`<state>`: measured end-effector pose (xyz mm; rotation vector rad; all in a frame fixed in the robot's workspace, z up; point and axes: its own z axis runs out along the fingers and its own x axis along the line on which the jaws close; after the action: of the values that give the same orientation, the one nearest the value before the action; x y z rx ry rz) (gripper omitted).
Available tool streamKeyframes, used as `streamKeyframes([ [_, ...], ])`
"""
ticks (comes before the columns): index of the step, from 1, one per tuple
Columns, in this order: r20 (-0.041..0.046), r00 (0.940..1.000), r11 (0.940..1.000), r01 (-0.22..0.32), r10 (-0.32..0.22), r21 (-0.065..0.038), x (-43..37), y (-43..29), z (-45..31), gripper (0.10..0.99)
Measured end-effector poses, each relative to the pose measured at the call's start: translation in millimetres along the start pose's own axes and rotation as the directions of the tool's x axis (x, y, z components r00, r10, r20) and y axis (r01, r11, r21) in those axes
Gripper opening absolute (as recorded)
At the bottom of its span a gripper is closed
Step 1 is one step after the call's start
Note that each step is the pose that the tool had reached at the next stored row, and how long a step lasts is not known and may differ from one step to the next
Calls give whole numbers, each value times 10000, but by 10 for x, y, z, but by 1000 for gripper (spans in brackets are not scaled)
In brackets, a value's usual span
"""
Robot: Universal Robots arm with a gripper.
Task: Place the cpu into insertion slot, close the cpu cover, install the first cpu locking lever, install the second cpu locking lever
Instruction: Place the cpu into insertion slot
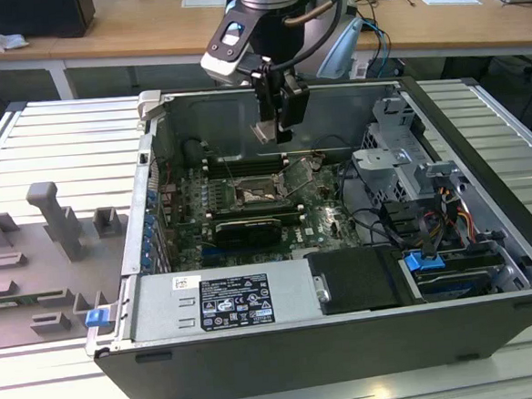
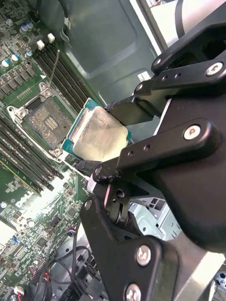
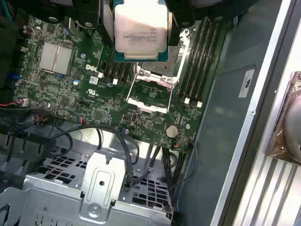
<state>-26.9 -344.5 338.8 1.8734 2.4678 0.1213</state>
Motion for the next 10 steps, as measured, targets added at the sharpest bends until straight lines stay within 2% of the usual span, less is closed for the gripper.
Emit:
streamKeyframes([
  [10,0,10000,10000,-5,5,0,-1,-4,49,541],
])
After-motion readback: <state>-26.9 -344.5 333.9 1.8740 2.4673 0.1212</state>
